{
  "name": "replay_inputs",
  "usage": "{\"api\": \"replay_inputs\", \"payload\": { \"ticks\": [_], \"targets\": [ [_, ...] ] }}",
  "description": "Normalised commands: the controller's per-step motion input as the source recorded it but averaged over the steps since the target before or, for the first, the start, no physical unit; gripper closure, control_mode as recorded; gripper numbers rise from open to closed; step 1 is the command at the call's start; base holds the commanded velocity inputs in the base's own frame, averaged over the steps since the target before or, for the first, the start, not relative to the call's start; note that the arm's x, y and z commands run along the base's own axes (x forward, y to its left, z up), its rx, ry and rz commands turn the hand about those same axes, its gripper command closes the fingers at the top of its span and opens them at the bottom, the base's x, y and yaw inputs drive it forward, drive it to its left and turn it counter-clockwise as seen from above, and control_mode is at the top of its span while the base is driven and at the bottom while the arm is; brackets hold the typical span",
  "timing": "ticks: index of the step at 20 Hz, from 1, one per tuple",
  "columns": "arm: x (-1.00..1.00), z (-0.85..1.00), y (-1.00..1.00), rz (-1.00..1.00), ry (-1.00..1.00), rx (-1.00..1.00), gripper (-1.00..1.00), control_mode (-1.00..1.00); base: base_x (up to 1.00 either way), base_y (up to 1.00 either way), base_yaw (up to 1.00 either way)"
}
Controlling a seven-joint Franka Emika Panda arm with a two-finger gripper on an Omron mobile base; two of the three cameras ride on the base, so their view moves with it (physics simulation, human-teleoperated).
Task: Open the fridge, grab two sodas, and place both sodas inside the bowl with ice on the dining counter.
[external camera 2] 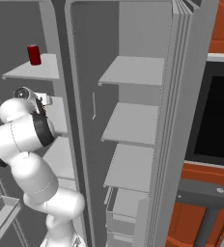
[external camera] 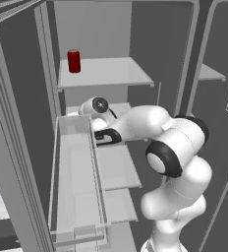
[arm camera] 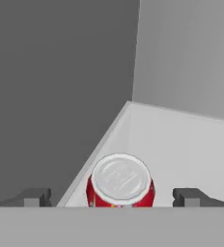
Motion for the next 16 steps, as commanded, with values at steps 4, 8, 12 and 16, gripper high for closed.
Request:
{"api": "replay_inputs", "payload": {
  "ticks": [4,8,12,16],
  "targets": [
    [0.08,-0.33,0.08,0.02,0.00,0.00,-1.00,-1.00,0.00,0.00,0.00],
    [0.31,-0.12,0.01,0.01,0.00,0.00,-1.00,-1.00,0.00,0.00,0.00],
    [0.26,-0.17,0.02,0.02,0.00,0.00,1.00,-1.00,0.00,0.00,0.00],
    [0.04,-0.27,0.08,0.03,0.00,0.00,1.00,-1.00,0.00,0.00,0.00]
  ]
}}
